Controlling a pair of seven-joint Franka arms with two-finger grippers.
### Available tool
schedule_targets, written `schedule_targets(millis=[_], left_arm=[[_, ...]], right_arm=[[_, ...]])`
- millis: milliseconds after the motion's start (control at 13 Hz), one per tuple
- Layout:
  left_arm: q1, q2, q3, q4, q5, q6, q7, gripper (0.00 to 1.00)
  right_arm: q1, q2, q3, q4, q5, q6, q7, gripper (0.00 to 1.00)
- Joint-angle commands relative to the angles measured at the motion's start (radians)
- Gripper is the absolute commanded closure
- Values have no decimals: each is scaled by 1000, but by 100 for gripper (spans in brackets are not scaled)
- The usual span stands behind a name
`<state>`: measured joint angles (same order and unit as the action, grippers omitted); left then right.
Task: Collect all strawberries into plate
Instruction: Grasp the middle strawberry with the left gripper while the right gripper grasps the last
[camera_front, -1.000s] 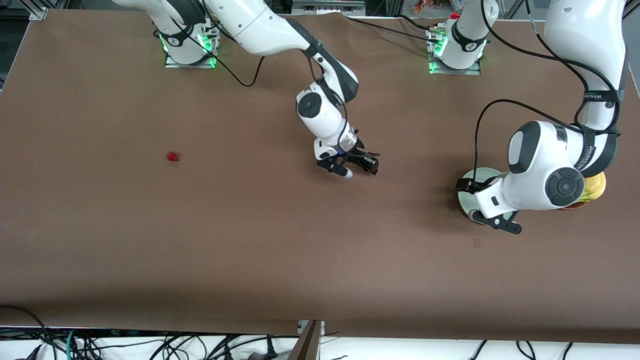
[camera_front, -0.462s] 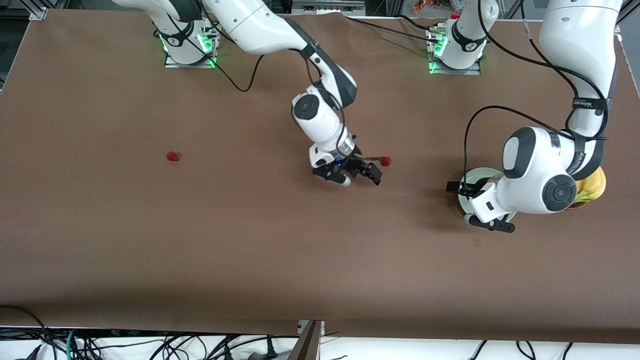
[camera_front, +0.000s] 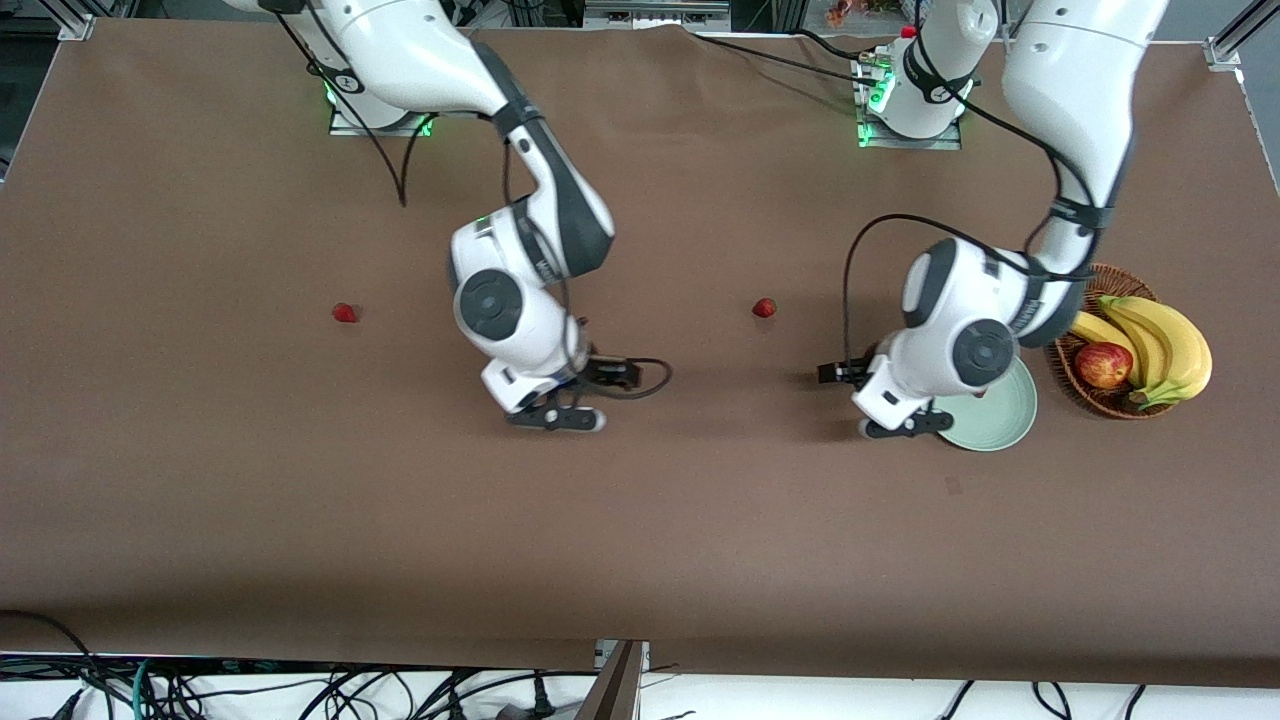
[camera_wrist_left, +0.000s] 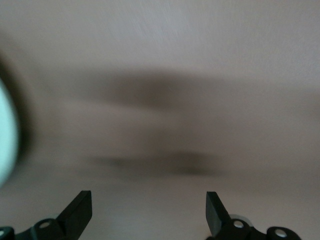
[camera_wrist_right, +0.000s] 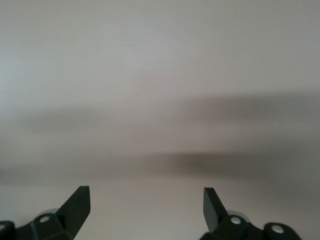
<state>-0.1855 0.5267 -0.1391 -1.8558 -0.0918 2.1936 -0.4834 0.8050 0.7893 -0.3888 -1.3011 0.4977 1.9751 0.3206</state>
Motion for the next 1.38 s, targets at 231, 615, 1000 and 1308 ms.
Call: schedule_targets(millis=[231, 615, 1000, 1308], left_arm=[[-201, -160, 1, -357, -14, 295, -446, 0], [-224, -163, -37, -404, -13, 344, -482, 0], [-226, -136, -37, -401, -8, 382, -472, 19], [-226, -116, -37, -393, -2, 382, -466, 68]], right_arm=[[-12, -13, -255, -180, -10, -187, -547, 0], [-139, -1, -317, -260, -10, -190, -874, 0], [-202, 27, -317, -311, -7, -173, -1000, 0], [-204, 15, -317, -430, -4, -167, -999, 0]])
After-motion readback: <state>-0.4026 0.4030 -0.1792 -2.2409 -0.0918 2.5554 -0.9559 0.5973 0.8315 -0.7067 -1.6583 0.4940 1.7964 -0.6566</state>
